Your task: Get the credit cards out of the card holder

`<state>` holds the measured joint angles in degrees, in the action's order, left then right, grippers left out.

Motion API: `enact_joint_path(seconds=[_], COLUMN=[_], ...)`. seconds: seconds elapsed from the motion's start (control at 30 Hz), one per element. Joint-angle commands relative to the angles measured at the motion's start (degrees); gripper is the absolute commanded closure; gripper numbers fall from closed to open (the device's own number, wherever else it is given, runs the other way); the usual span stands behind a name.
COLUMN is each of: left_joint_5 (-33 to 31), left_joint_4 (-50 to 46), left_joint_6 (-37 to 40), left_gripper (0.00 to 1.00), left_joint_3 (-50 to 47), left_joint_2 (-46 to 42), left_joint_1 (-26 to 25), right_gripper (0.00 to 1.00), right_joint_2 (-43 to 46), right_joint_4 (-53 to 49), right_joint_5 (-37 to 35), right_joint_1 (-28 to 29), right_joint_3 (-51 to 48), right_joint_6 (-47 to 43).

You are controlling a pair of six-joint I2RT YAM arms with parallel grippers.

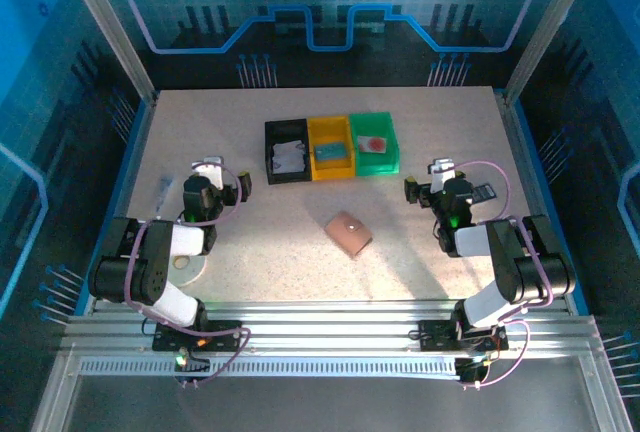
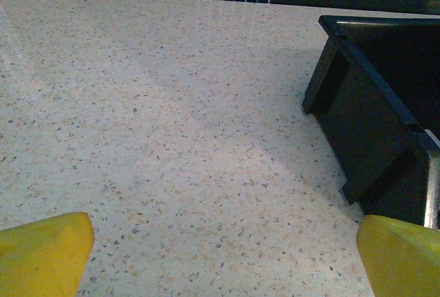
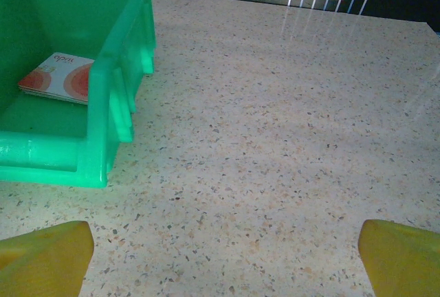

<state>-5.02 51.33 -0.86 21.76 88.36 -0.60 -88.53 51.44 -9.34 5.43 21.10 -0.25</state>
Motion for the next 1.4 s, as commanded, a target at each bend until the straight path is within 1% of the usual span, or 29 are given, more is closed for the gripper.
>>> enact_joint_path(seconds=[0.0, 0.07, 0.1, 0.17, 0.23, 0.3, 0.4, 0.53, 0.6, 0.67, 0.73, 0.77, 0.83, 0.9, 0.97, 1.03, 1.13, 1.23, 1.3, 1.33, 1.37], left_joint_5=[1.2, 1.2, 1.3, 1.2, 1.3, 1.3, 1.3, 1.3, 1.3, 1.3, 1.2, 1.2, 1.3, 1.3, 1.4, 1.5, 1.1, -0.5, -0.3, -1.3, -2.7], left_joint_4=[0.6, 0.5, 0.5, 0.6, 0.5, 0.6, 0.6, 0.6, 0.6, 0.5, 0.5, 0.5, 0.5, 0.5, 0.5, 0.9, 0.3, -6.0, -10.6, -13.3, -15.7], left_joint_6=[1.5, 1.5, 1.5, 1.5, 1.5, 1.5, 1.5, 1.5, 1.5, 1.5, 1.5, 1.5, 1.5, 1.5, 1.3, 1.3, 1.1, 0.7, 0.8, -0.8, -3.0], left_gripper=[0.01, 0.01, 0.01, 0.01, 0.01, 0.01, 0.01, 0.01, 0.01, 0.01, 0.01, 0.01, 0.01, 0.01, 0.01, 0.01, 0.01, 0.01, 0.01, 0.01, 0.01], left_joint_3=[0.6, 0.6, 0.6, 0.6, 0.6, 0.6, 0.6, 0.6, 0.6, 0.6, 0.6, 0.6, 0.6, 0.6, 0.6, 0.4, -1.0, -0.2, 0.4, 1.0, 1.7], left_joint_2=[0.5, 0.5, 0.5, 0.5, 0.5, 0.5, 0.5, 0.5, 0.5, 0.5, 0.5, 0.5, 0.5, 0.5, 0.5, 0.4, -3.3, -9.1, -14.0, -16.5, -18.9], left_joint_1=[0.2, 0.2, 0.2, 0.2, 0.2, 0.2, 0.2, 0.2, 0.2, 0.2, 0.2, 0.2, 0.2, 0.2, 0.2, 0.3, 0.3, 0.2, 0.0, -0.1, 0.0], right_gripper=[0.0, 0.0, 0.0, 0.0, 0.0, 0.0, 0.0, 0.0, 0.0, 0.0, 0.0, 0.0, 0.0, 0.0, 0.0, 0.0, 0.0, 0.0, 0.0, 0.0, 0.0], right_joint_2=[0.3, 2.3, 4.8, 10.6, 14.4, 19.6, 28.1, 35.0, 37.1, 38.8, 38.9, 38.6, 38.1, 38.4, 38.2, 37.5, 35.8, 33.3, 31.4, 30.3, 29.0], right_joint_4=[0.5, 0.6, -1.6, -10.3, -11.1, -11.8, -19.1, -27.5, -30.8, -37.9, -43.7, -45.9, -47.8, -50.6, -56.0, -60.0, -65.3, -69.4, -70.6, -71.5, -72.9], right_joint_5=[0.3, -3.1, -5.1, -6.3, -7.4, -10.5, -8.3, -8.7, -4.7, 4.1, 8.4, 9.3, 11.0, 8.3, 4.2, 3.5, 2.1, -3.3, -4.5, -5.2, -6.8], right_joint_1=[-0.8, -0.2, 0.3, 0.5, 1.7, 4.1, 7.3, 16.6, 18.5, 18.4, 18.4, 18.4, 18.5, 20.0, 21.9, 22.8, 24.5, 27.8, 29.6, 30.7, 32.0], right_joint_3=[1.3, 0.6, 0.5, 2.6, 2.3, 1.3, 3.2, 7.7, 10.0, 13.5, 16.5, 17.7, 18.9, 19.9, 22.3, 24.1, 26.4, 28.1, 29.0, 29.0, 31.5], right_joint_6=[0.2, 0.5, 0.5, 1.0, -0.3, -0.8, 0.2, -1.3, 2.9, 8.4, 12.4, 14.8, 16.7, 18.7, 19.8, 20.0, 20.2, 20.2, 20.9, 21.2, 21.6])
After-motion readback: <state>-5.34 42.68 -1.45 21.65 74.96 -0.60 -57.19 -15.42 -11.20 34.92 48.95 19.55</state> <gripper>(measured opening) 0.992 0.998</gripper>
